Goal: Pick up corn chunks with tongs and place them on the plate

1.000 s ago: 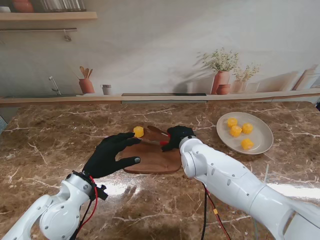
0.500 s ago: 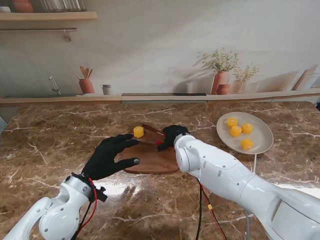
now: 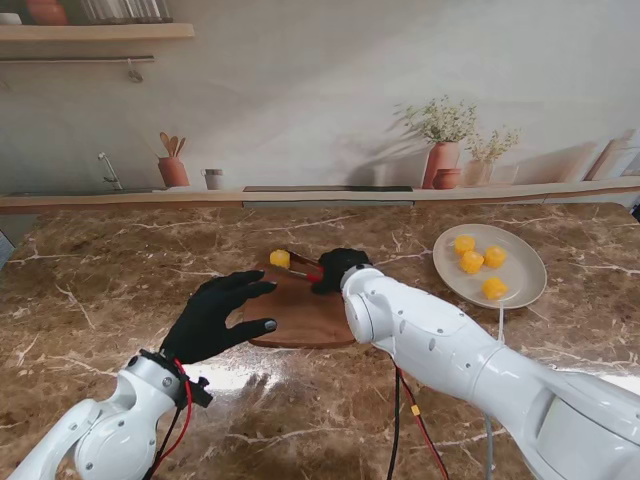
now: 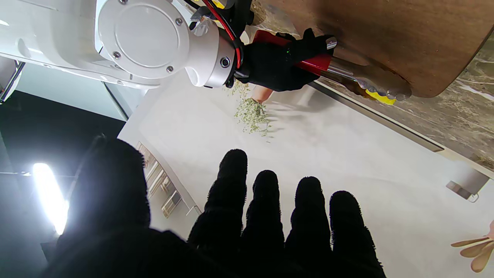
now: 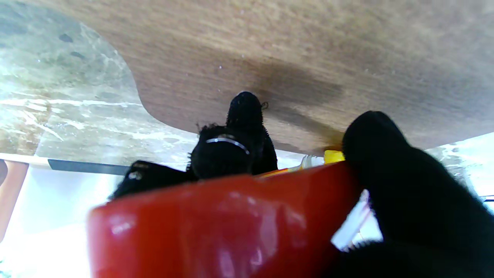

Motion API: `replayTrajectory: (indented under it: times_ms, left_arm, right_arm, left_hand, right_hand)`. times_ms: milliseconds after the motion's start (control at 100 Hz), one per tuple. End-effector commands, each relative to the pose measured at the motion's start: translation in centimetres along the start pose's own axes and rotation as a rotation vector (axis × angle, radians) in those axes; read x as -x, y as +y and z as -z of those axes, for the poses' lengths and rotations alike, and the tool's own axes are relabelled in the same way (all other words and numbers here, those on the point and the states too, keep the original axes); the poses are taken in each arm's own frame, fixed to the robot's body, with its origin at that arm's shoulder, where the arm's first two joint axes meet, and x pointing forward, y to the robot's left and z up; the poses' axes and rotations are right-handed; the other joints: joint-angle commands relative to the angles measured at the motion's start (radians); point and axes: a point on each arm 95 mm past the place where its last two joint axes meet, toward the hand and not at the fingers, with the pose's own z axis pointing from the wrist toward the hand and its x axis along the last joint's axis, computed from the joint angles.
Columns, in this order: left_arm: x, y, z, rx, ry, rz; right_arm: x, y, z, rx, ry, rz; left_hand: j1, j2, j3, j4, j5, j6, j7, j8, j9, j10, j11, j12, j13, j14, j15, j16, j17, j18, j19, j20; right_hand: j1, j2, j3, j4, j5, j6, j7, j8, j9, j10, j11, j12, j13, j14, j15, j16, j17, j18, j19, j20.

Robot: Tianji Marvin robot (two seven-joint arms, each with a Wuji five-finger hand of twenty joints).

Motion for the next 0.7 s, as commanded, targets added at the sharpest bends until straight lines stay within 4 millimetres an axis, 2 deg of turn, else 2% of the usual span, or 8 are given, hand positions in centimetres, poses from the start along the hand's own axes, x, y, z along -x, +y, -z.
replayTrajectory:
  times_ms: [0, 80, 170, 250, 690]
  left_arm:
    - [-0.1, 0.2, 0.2, -0.001, -0.003, 0.004]
    - [-0.1, 0.2, 0.3, -0.003, -0.003, 0.003]
    - [-0.1, 0.2, 0.3, -0.003, -0.006, 0.003]
    - [-0.1, 0.3, 0.4, -0.003, -0.004, 0.005]
    - [-0.1, 0.4, 0.5, -0.015, 0.001, 0.006]
  right_arm:
    - [0.1, -1.1, 0.9, -0.015, 0.010, 0.002]
    - [0.6, -1.4, 1.3, 0.013, 0.007, 0.010]
    - [1.2, -1.7, 1.9, 0.068, 0.006, 0.031]
    - [1.8, -1.9, 2.6, 0.105, 0.005, 0.039]
    - [5.1, -1.8, 7.2, 0.187, -0.027, 0.034]
  left_hand:
    - [0.018, 0.023, -0.025, 0.019, -0.004, -0.031, -0.001, 0.008, -0.007, -0.011, -0.020, -0.013, -0.008, -0.043, -0.024, -0.013, -0.013, -0.015, -0.044, -0.005]
    - [0.019, 0.024, -0.025, 0.019, -0.005, -0.030, -0.002, 0.008, -0.008, -0.010, -0.021, -0.013, -0.009, -0.044, -0.025, -0.013, -0.014, -0.013, -0.046, -0.006]
    - [0.020, 0.025, -0.026, 0.019, -0.006, -0.030, -0.002, 0.009, -0.008, -0.011, -0.022, -0.014, -0.009, -0.042, -0.025, -0.014, -0.015, -0.006, -0.051, -0.007]
    - [0.020, 0.027, -0.025, 0.019, -0.007, -0.030, -0.003, 0.009, -0.010, -0.010, -0.022, -0.014, -0.011, -0.042, -0.026, -0.014, -0.015, -0.008, -0.053, -0.007]
    - [0.021, 0.026, -0.026, 0.019, -0.005, -0.032, -0.003, 0.009, -0.007, -0.010, -0.020, -0.013, -0.011, -0.039, -0.024, -0.013, -0.014, -0.005, -0.059, -0.003]
  right_hand:
    - [0.114, 0.123, 0.099, -0.026, 0.122, -0.152, 0.068, -0.031, 0.043, -0.015, 0.011, 0.018, 0.060, 0.029, 0.098, 0.002, 0.037, -0.012, 0.137, 0.008]
    - [0.102, 0.081, 0.160, -0.047, 0.138, -0.159, 0.109, -0.044, 0.078, -0.017, 0.002, 0.011, 0.080, 0.047, 0.086, 0.000, 0.047, 0.010, 0.142, 0.004]
    - [0.061, 0.011, 0.249, -0.079, 0.159, -0.214, 0.182, -0.079, 0.148, -0.043, -0.030, -0.021, 0.094, 0.044, 0.089, 0.017, 0.079, 0.017, 0.144, -0.006]
    - [0.030, -0.039, 0.316, -0.094, 0.178, -0.239, 0.209, -0.099, 0.192, -0.048, -0.058, -0.050, 0.094, 0.043, 0.096, 0.026, 0.099, 0.021, 0.145, -0.014]
    - [0.031, -0.064, 0.344, -0.105, 0.188, -0.239, 0.235, -0.107, 0.206, -0.043, -0.075, -0.054, 0.093, 0.055, 0.068, 0.015, 0.099, 0.021, 0.146, -0.016]
